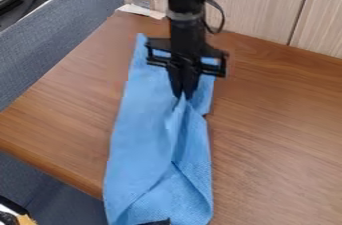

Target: Fold the cloth from the bottom left to the centre

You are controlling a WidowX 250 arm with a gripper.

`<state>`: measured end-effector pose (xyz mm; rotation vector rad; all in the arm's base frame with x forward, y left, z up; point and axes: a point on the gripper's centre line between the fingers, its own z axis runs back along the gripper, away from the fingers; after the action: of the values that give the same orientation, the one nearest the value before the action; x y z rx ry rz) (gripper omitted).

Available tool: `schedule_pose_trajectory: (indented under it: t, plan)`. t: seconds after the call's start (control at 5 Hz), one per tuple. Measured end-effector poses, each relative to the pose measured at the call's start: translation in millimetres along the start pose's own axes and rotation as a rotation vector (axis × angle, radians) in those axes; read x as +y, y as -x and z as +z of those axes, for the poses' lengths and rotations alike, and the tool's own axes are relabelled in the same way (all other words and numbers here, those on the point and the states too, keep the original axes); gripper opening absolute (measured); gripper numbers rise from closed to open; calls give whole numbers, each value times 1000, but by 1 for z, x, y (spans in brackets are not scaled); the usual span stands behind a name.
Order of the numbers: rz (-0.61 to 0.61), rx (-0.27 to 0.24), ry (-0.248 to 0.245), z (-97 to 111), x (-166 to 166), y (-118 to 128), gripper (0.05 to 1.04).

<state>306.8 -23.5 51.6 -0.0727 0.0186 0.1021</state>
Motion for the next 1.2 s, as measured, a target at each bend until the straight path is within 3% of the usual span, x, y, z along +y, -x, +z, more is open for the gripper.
schedule_pose_trajectory:
  t: [0.2,0.4,0.6,0.8,1.2]
  plan:
    - [-15,-14,-2,-12,-5,-5,271]
    - [-14,1,-19,-14,-2,-3,548]
    - [11,-3,-5,-11,3,-3,847]
    - [51,-12,23,3,13,-3,1011]
    - [31,-63,54,39,11,-6,1001]
